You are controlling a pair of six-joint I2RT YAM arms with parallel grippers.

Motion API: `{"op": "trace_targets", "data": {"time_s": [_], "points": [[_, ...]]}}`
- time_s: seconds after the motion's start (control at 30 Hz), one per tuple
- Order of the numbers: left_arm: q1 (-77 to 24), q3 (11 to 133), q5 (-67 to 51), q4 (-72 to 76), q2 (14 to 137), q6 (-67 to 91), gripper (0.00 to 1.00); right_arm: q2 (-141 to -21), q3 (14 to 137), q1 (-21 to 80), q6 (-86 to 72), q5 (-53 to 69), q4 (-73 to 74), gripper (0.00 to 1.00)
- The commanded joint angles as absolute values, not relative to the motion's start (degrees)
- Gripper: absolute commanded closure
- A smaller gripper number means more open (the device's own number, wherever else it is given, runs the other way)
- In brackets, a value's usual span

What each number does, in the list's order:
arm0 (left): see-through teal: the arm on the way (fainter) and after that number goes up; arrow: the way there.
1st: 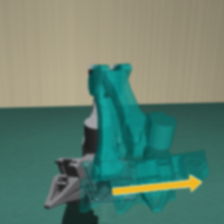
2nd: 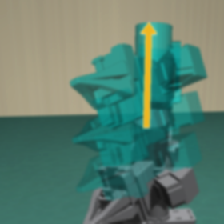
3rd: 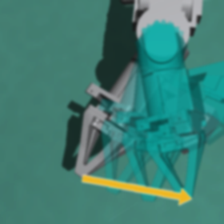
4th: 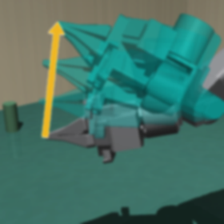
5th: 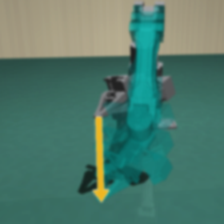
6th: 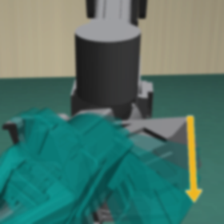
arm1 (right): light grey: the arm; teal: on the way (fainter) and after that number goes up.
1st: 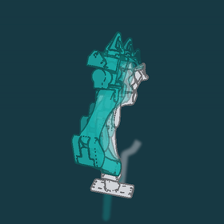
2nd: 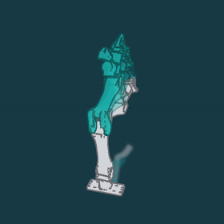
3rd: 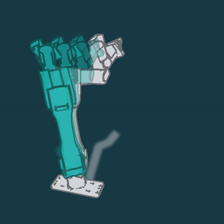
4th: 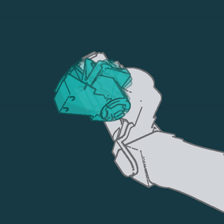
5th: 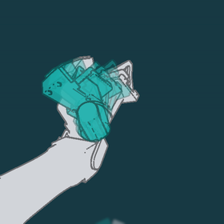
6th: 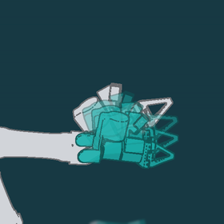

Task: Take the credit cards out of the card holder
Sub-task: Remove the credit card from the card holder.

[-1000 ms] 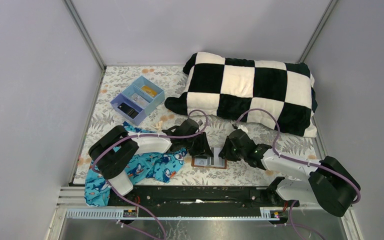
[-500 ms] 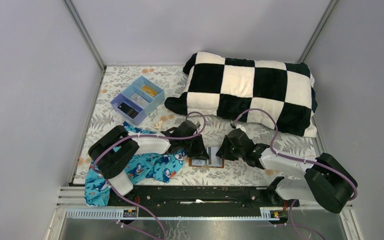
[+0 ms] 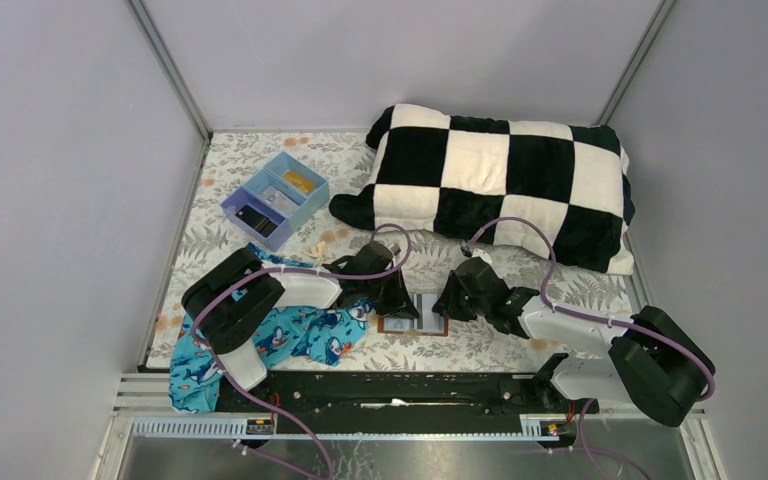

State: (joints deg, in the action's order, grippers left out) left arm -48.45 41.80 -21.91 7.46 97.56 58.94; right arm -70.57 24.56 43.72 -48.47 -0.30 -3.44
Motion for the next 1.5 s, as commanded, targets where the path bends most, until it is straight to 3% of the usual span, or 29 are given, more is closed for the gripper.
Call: {"op": "trace_targets", "data": {"time_s": [0.0, 0.97, 1.13, 1.4, 1.47], "points": [[-48.32, 41.86, -22.83, 12.03, 97.92, 59.33, 1.00, -70.85, 23.84, 44.08, -48.51, -0.09, -2.55, 0.74], [-45.45, 33.90, -25.90, 13.94, 92.38, 56.09, 1.00, -68.99, 19.12, 44.04, -49.35, -2.17, -1.43, 0.75], [-45.35, 33.63, -27.44, 17.56, 93.14, 57.17, 0.94, -68.58, 19.26, 44.04, -49.39, -2.23, -0.99, 0.75], [-45.35, 32.10, -29.70, 23.92, 95.12, 60.49, 1.00, -67.92, 19.76, 44.06, -49.30, -2.22, -0.35, 0.75], [-45.35, 32.11, -29.75, 23.92, 95.40, 60.56, 0.94, -67.94, 19.73, 44.10, -49.20, -2.28, -0.33, 0.75]]}}
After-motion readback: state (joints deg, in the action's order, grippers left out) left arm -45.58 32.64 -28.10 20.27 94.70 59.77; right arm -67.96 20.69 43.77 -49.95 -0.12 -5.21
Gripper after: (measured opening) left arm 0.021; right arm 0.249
